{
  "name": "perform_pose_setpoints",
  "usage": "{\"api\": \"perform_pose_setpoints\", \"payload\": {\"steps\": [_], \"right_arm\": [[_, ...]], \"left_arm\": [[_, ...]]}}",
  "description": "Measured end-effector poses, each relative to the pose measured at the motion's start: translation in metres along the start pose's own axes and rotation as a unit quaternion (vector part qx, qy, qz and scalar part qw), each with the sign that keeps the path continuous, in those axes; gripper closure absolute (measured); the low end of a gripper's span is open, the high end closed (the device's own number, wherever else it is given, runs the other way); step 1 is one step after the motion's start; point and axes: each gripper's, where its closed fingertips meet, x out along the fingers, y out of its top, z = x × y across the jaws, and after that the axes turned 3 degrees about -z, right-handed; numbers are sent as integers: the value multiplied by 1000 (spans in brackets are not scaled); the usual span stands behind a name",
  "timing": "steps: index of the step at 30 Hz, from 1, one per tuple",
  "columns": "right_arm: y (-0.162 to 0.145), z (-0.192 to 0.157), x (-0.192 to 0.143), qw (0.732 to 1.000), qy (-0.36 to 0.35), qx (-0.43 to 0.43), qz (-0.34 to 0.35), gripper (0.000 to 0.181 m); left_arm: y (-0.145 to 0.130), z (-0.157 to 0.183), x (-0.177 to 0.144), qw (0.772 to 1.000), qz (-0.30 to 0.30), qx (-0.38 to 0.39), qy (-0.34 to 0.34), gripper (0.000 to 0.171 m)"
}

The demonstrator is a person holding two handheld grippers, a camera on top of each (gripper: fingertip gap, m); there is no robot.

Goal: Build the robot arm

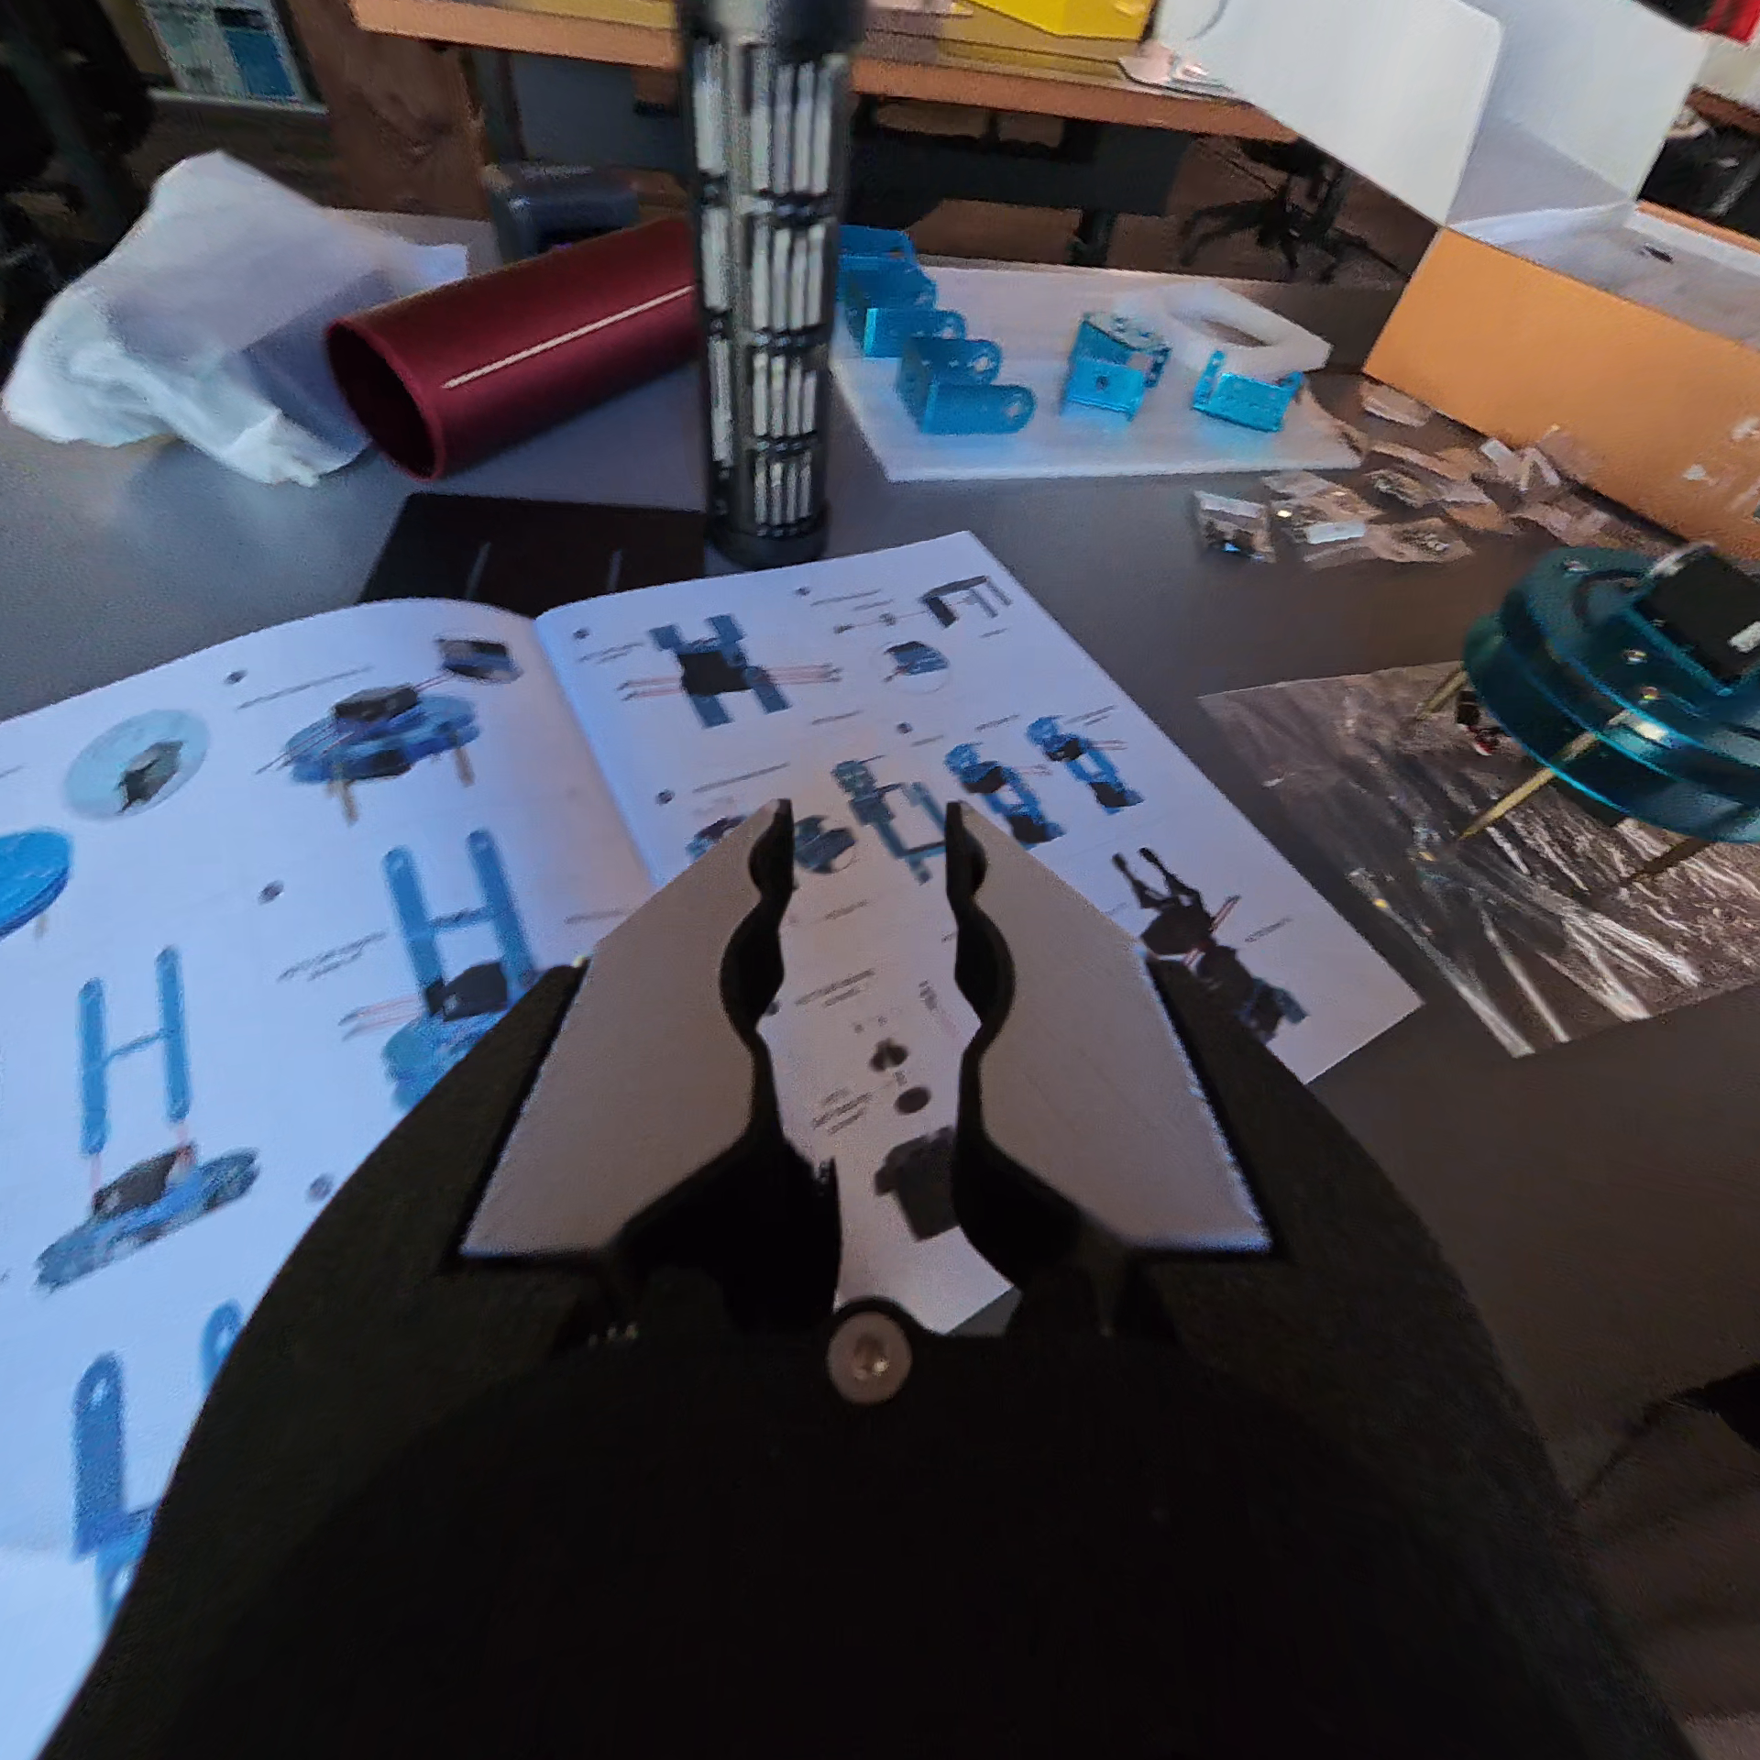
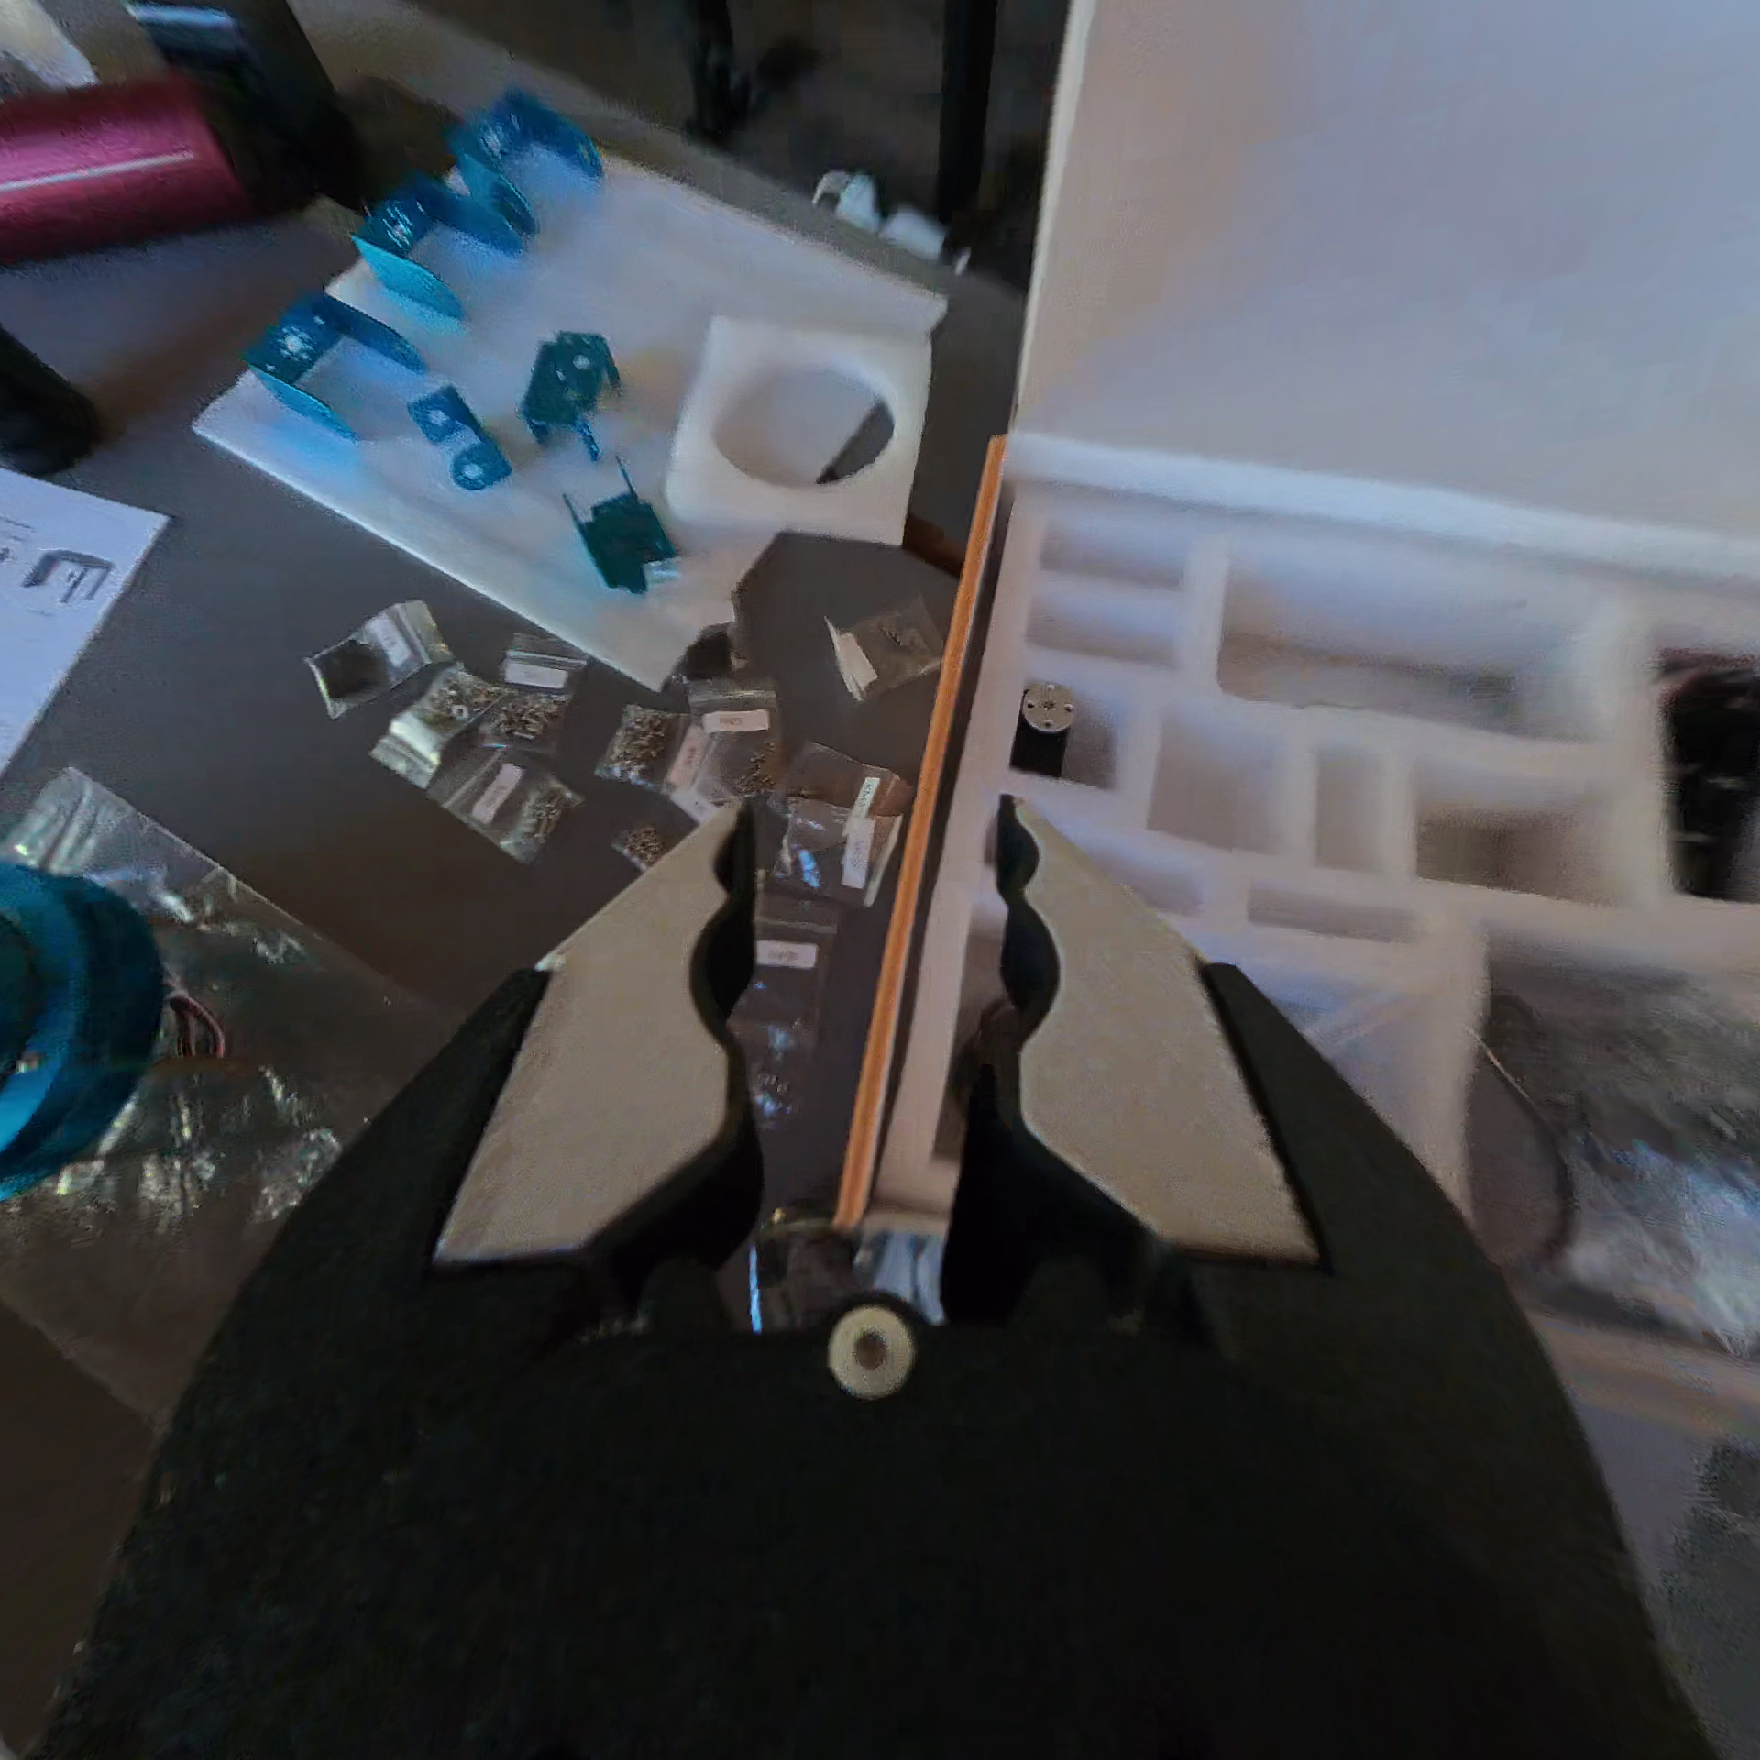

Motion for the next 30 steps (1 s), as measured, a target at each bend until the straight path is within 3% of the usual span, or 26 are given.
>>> {"api": "perform_pose_setpoints", "payload": {"steps": [4,6,8,14,19,27,28,30], "right_arm": [[-11,54,83,989,51,54,-131,130],[-14,62,103,981,69,67,-167,130],[-19,76,113,980,42,47,-190,132],[-35,81,129,970,56,41,-234,132],[-36,75,127,967,60,49,-243,134],[-39,74,129,956,79,54,-277,134],[-38,75,128,957,66,40,-279,136],[-35,93,122,961,-19,-18,-277,163]], "left_arm": [[15,34,8,999,-5,39,-6,140],[22,49,5,999,9,43,-9,140],[22,61,2,999,17,39,-14,141],[14,68,-1,999,9,40,-6,141],[26,77,1,998,20,57,-15,141],[22,77,9,997,12,69,-19,141],[22,75,8,997,12,68,-18,141],[22,72,7,997,12,70,-10,141]]}}
